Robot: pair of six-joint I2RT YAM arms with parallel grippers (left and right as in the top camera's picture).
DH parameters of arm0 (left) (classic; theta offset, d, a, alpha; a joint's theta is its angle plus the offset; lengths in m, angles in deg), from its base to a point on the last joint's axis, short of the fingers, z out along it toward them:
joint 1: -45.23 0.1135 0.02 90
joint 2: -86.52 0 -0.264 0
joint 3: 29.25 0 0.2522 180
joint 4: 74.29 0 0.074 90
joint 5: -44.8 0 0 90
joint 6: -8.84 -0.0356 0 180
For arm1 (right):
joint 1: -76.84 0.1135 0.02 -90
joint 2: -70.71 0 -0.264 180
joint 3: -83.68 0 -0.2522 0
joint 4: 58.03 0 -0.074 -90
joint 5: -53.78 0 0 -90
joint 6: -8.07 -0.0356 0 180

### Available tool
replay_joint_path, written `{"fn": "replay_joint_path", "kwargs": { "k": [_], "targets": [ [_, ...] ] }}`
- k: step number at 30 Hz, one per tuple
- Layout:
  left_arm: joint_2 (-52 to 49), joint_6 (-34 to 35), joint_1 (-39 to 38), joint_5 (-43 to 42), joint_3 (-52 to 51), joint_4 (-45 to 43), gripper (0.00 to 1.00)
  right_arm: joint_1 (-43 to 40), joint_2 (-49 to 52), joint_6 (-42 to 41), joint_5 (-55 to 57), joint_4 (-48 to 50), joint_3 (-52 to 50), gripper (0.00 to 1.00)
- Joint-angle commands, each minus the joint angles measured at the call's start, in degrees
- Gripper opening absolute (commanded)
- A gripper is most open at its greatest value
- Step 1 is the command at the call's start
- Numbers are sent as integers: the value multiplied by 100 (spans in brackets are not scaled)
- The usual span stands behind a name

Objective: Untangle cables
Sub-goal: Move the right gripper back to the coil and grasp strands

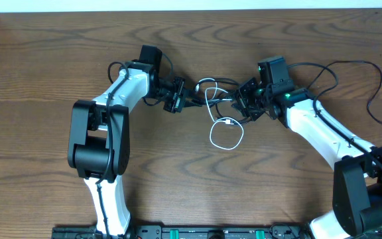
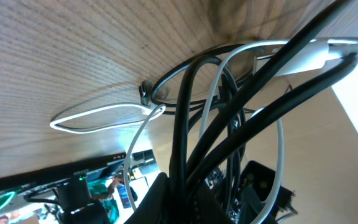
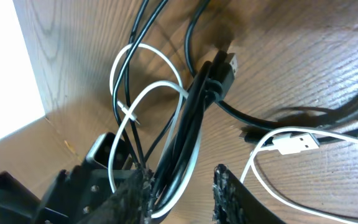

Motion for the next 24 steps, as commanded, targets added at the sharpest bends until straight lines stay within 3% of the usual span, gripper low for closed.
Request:
{"fn": "replay_joint_path", "kwargs": {
  "k": [1, 15, 21, 24],
  "targets": [
    [-74, 313, 17, -157, 0, 11, 8, -46, 26, -417, -26, -79, 33, 30],
    [-74, 310, 17, -160, 0, 13, 8, 0, 26, -1320, 90, -98, 33, 28],
    [-74, 308, 17, -157, 0, 13, 8, 173, 26, -1613, 570, 57, 33, 22],
    [-74, 308, 17, -157, 0, 13, 8, 192, 26, -1609, 664, 219, 33, 14]
  ]
}}
